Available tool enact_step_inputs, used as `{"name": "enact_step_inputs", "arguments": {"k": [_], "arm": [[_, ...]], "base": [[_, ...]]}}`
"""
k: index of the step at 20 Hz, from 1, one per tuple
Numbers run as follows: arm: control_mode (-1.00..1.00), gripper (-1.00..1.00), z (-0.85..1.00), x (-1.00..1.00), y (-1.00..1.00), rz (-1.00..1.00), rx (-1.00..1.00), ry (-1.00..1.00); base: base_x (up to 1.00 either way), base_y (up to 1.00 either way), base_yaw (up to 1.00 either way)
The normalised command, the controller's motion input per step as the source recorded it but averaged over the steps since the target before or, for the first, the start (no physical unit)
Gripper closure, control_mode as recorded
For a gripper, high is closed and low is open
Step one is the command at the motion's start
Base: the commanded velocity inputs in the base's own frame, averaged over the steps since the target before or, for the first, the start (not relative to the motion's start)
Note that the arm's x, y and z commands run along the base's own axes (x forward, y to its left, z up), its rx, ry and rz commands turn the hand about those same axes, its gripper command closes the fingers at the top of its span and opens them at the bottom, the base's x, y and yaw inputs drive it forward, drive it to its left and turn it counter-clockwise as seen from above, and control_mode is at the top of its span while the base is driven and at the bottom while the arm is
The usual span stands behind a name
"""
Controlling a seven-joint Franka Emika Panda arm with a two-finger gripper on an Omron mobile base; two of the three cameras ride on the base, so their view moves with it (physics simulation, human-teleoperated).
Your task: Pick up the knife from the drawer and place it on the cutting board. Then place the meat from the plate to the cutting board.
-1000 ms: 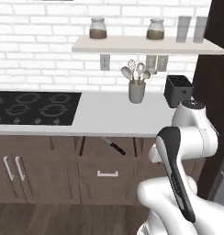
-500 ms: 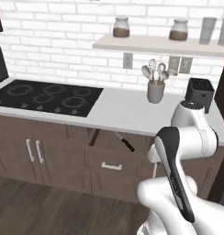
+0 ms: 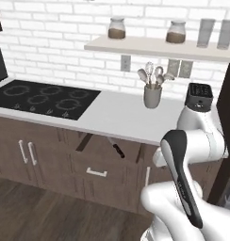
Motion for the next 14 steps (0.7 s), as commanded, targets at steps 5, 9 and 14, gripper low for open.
{"name": "enact_step_inputs", "arguments": {"k": [5, 9, 14], "arm": [[1.0, -1.0, 0.0, 0.0, 0.0, 0.0, 0.0, 0.0], [-1.0, -1.0, -0.01, -0.01, 0.0, 0.03, 0.0, 0.04], [-1.0, -1.0, -0.29, 0.25, 0.3, -0.01, 0.0, 0.0]], "base": [[0.37, -0.02, 0.11], [-0.01, -0.05, 0.09], [0.0, 0.0, 0.0]]}}
